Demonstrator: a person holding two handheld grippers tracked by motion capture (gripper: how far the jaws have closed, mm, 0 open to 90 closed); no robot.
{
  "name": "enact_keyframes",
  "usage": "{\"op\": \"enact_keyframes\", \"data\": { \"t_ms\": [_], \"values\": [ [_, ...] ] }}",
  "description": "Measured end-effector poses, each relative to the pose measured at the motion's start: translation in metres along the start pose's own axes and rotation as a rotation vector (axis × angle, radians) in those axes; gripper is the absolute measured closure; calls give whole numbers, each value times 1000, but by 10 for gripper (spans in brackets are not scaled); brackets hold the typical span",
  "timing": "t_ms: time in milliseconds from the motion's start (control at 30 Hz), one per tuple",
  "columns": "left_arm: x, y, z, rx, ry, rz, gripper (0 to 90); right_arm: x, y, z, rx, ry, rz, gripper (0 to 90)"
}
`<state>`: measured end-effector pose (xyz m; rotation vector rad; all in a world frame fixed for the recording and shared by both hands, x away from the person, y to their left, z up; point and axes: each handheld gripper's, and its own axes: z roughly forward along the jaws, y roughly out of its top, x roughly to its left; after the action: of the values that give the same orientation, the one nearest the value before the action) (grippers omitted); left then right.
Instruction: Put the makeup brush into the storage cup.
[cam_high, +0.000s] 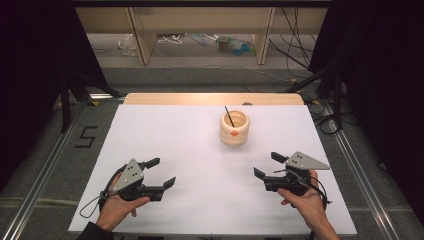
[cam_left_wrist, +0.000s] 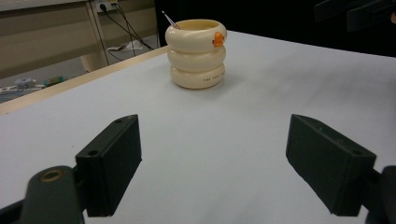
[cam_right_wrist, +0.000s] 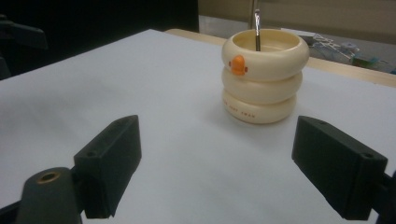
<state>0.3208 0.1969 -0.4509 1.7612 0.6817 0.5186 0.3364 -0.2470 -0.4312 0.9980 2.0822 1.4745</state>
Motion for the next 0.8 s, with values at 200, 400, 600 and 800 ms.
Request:
{"op": "enact_keyframes", "data": {
  "t_ms": [200,400,600,800],
  "values": [
    [0,-1,-1,-2,1,-5,183,2,-7,-7,6,-9,-30,166],
    [0,-1,-1,-1,1,-6,184,3,-11,-12,15,-15,-32,164],
    [0,-1,-1,2,1,-6,183,5,-13,-17,-3,-17,-31,162],
    [0,-1,-1,4,1,-7,177,5,-15,-20,14,-17,-37,160]
  ]
}}
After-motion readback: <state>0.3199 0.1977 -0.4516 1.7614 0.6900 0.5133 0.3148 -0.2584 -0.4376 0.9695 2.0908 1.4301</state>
